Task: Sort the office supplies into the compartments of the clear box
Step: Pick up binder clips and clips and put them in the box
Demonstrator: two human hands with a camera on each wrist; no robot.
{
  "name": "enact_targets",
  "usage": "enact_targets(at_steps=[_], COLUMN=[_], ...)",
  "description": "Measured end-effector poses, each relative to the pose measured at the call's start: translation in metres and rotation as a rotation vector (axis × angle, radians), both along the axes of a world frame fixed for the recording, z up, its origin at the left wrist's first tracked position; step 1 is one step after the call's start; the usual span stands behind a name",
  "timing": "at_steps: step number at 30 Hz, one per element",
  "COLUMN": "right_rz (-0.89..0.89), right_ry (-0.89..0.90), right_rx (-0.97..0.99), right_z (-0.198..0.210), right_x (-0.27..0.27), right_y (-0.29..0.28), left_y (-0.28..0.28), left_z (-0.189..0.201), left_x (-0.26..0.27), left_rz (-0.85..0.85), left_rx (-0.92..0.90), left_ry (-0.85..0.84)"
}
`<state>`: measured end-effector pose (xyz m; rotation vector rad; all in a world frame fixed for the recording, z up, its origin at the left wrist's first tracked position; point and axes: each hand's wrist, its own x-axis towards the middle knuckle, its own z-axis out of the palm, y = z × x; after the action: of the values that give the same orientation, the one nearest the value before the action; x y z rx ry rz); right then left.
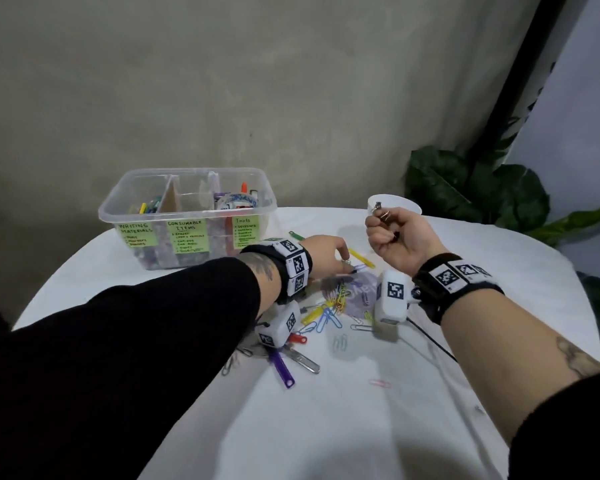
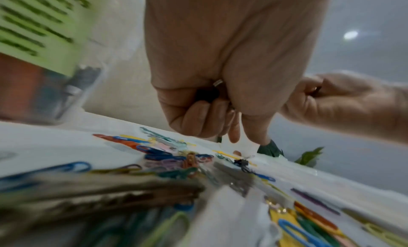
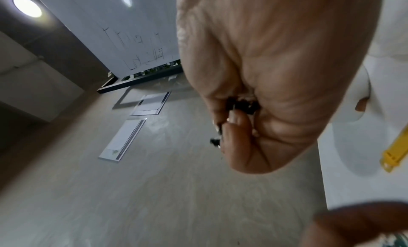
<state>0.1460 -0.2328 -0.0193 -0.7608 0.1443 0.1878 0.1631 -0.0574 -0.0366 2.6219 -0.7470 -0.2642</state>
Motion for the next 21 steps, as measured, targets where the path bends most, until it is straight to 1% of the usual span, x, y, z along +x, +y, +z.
enact_targets(at_steps=[5, 9, 12, 14, 16, 17, 18, 19, 21], right_rz=[-0.069, -0.119, -0.098, -0.11, -0.148, -0.169, -0.186, -0.203, -0.24], right_ry=[0.086, 0.12, 0.165, 0.196, 0.207, 0.206, 0.199, 0.189, 0.152], right_rx=[0.031, -0.068, -0.157, -0.197, -0.202, -0.199, -0.194, -0.186, -0.155], right_z=[-0.003, -0.007, -0.01, -0.013, -0.014, -0.014, -0.012, -0.01, -0.002], right_x=[-0.015, -0.017, -0.015, -0.013, -0.012, -0.011, -0.011, -0.012, -0.013], right_y=[0.0, 0.0, 0.002, 0.002, 0.002, 0.002, 0.004, 0.006, 0.013], left_y=[-0.029, -0.041, -0.044, -0.044, -0.04, -0.037, -0.033, -0.029, -0.018], left_z=[0.001, -0.003, -0.005, -0.002, 0.003, 0.005, 0.009, 0.013, 0.019], left_x=[0.003, 0.003, -0.001, -0.003, -0.005, -0.005, -0.004, 0.0, 0.0], left_rz=[-0.057, -0.092, -0.053, 0.028, 0.13, 0.144, 0.249, 0.353, 0.41], left_rx=[0.165, 0.281, 0.27, 0.143, -0.046, -0.134, -0.307, -0.522, -0.78], left_ry=[-0.037, -0.05, -0.025, 0.039, 0.208, 0.286, 0.466, 0.656, 0.895])
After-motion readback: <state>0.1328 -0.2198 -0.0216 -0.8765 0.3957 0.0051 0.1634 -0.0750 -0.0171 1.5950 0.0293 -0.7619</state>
